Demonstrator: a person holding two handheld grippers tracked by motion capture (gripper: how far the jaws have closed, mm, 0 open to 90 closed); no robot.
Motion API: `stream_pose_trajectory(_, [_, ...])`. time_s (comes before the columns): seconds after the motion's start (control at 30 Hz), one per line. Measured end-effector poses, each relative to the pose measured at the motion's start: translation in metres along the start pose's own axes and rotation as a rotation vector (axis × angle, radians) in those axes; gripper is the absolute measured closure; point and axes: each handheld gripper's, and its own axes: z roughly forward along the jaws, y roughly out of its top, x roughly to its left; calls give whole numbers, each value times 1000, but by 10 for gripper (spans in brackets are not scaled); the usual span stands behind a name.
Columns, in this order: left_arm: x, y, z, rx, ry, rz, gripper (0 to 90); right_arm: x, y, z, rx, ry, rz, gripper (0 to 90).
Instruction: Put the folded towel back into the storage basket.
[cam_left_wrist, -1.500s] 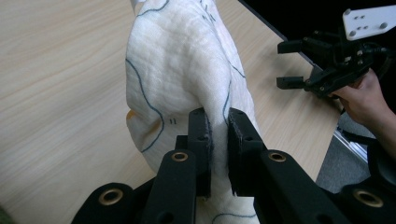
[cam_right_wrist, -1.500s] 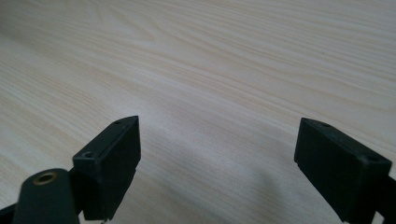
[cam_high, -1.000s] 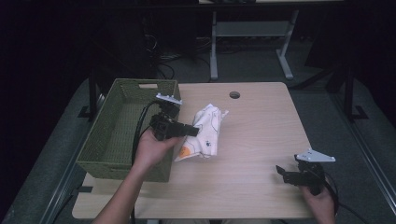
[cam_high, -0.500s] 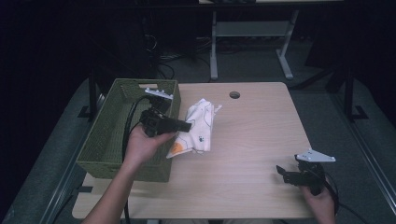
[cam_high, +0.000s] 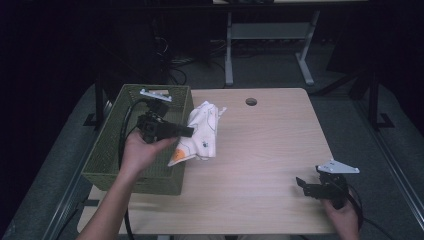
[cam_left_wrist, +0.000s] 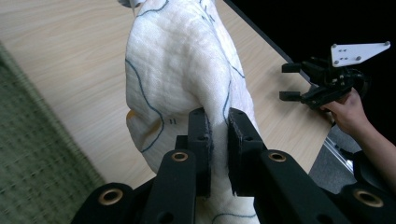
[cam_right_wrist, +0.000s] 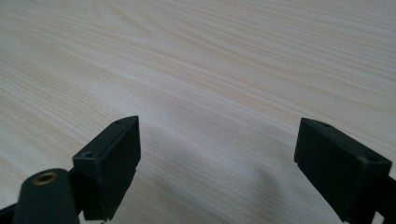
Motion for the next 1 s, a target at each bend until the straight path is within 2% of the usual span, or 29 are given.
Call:
stream_pose_trajectory(0.13, [9, -4, -11, -15, 11, -2, 818, 0, 0, 0, 1, -2, -2, 143])
stream_pose_trajectory(0.43, [29, -17, -31, -39, 33, -38, 818, 1, 0, 0, 0, -6, -5, 142])
stream_pose_trajectory(1.0, [63, -34, -48, -42, 64, -98, 818, -1, 1, 1, 9, -11, -8, 142])
